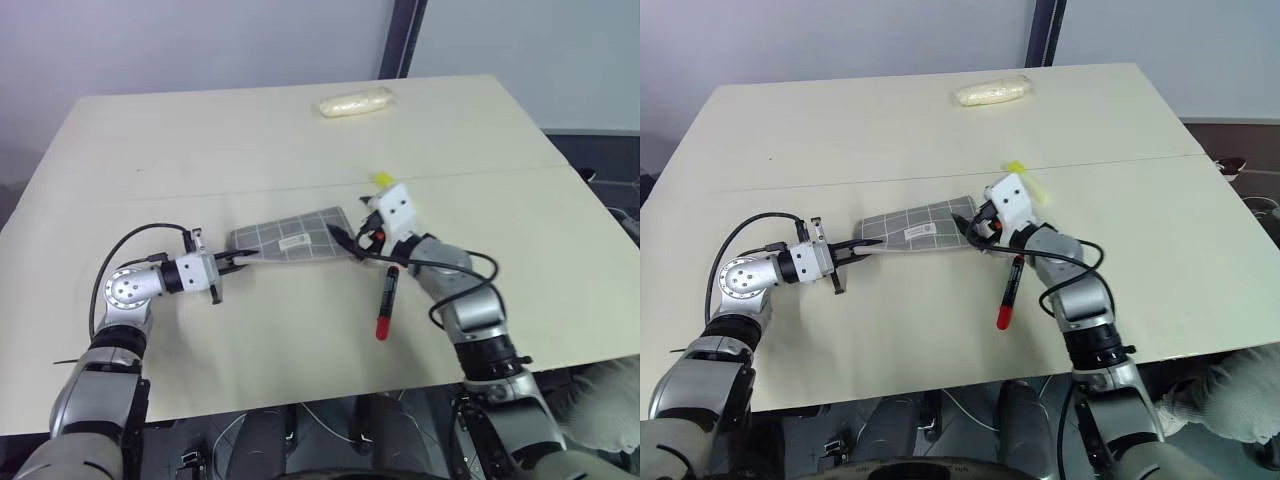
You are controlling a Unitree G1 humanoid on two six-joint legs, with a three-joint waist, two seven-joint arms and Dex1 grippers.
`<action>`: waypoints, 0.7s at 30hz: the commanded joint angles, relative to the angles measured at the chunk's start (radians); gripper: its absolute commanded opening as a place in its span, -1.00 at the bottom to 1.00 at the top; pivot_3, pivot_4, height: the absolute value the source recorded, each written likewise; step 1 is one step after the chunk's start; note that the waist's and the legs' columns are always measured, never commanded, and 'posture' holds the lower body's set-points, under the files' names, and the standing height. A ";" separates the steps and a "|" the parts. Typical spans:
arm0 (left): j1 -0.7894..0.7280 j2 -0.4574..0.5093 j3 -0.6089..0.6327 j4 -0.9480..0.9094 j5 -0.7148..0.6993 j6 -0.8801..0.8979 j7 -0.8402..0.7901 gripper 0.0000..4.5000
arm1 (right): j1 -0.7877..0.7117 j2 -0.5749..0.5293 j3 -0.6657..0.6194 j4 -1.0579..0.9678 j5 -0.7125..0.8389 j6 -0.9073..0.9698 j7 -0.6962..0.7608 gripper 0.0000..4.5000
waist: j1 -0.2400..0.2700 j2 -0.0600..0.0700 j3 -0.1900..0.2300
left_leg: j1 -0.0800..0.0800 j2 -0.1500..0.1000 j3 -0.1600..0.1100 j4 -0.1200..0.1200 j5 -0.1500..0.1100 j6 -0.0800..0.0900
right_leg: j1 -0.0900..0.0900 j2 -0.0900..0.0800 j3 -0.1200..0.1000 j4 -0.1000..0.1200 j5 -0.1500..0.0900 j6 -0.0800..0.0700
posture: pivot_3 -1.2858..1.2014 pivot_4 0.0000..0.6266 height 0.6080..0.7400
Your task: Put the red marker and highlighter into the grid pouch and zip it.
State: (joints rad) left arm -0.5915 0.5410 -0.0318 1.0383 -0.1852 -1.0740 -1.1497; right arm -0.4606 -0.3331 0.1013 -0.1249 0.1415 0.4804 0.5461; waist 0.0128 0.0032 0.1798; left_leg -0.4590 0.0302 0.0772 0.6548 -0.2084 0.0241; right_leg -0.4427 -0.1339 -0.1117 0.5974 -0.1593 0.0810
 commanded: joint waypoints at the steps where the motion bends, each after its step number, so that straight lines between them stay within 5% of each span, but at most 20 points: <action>1: 0.034 -0.013 0.026 -0.029 0.006 0.028 0.064 -1.00 | 0.071 -0.073 -0.015 -0.166 0.052 0.111 0.057 0.98 | 0.001 -0.001 0.000 | 0.000 0.000 0.000 0.000 0.000 0.000 | 0.000 0.000 0.000 0.000 0.000 -0.001 | 0.03 -0.52 1.00; 14: 0.071 -0.041 0.011 -0.085 0.089 0.032 0.214 -1.00 | 0.060 -0.020 0.041 -0.064 -0.006 0.185 -0.055 0.98 | 0.000 0.000 0.000 | 0.002 0.004 0.002 0.003 -0.002 -0.003 | -0.001 0.000 -0.002 -0.002 -0.001 0.000 | 0.03 -0.52 1.00; 17: 0.077 -0.042 0.008 -0.094 0.098 0.033 0.225 -1.00 | 0.049 -0.004 0.062 -0.013 -0.006 0.177 -0.041 0.61 | 0.000 0.000 0.000 | 0.001 0.004 0.002 0.003 -0.002 -0.003 | -0.001 -0.001 -0.001 -0.002 0.000 -0.001 | 0.03 -0.52 1.00; 21: 0.081 -0.039 0.004 -0.101 0.109 0.033 0.237 -1.00 | 0.027 0.023 0.061 -0.003 0.004 0.166 -0.043 -0.33 | -0.001 0.000 0.000 | 0.001 0.004 0.002 0.003 -0.002 -0.003 | -0.001 0.000 -0.001 -0.002 0.000 -0.001 | 0.03 -0.52 1.00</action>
State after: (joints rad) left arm -0.5245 0.5096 -0.0109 0.9396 -0.0936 -1.0470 -0.9188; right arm -0.4084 -0.3199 0.1677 -0.1091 0.1352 0.6680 0.5035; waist 0.0115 0.0033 0.1794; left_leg -0.4583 0.0344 0.0793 0.6575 -0.2102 0.0210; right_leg -0.4437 -0.1342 -0.1132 0.5955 -0.1597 0.0802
